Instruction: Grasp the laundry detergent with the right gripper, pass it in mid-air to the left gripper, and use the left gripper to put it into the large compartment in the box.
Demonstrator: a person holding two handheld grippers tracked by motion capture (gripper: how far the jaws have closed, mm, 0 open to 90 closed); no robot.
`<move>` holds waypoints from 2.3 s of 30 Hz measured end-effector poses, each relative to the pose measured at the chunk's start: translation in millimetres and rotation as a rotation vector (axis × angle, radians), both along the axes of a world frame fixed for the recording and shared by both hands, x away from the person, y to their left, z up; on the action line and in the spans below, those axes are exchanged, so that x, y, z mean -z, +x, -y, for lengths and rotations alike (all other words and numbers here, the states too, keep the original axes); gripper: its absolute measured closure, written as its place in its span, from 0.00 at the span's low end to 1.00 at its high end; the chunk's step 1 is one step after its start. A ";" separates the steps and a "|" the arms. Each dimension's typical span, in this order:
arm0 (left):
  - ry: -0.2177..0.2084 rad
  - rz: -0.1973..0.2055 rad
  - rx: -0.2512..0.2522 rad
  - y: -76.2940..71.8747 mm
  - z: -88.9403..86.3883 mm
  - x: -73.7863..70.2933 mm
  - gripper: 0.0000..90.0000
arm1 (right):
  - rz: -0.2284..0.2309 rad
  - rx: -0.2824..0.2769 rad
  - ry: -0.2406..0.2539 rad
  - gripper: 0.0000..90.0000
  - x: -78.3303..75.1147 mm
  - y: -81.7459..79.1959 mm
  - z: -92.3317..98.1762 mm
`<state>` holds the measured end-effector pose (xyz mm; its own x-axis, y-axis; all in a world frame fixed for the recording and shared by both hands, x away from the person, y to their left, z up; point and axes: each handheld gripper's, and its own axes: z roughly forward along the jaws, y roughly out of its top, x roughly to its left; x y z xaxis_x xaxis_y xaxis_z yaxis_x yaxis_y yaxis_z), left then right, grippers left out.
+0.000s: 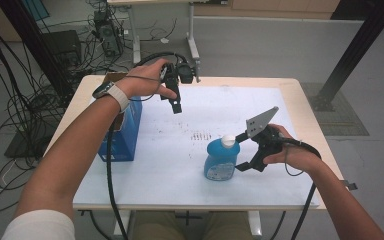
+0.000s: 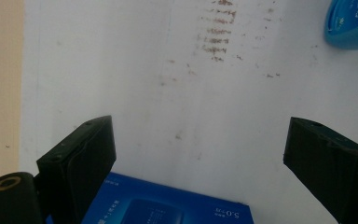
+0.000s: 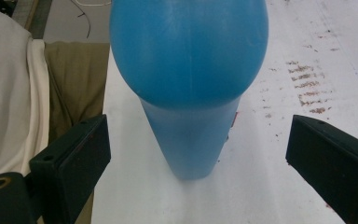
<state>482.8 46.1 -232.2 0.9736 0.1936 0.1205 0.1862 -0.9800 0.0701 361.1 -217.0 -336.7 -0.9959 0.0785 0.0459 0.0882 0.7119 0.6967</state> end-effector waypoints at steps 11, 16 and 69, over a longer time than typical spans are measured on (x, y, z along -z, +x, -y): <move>-0.002 -0.001 -0.003 0.7 -0.5 0.9 0.11 | 0.006 0.000 0.004 0.07 3.1 0.2 -1.8; -0.001 -0.001 -0.004 0.6 -0.5 1.0 0.11 | 0.007 -0.003 0.013 0.07 5.7 -0.3 -4.2; 0.002 -0.008 -0.006 0.4 -0.4 5.8 0.11 | 0.036 0.007 0.121 0.12 33.4 -0.3 -17.0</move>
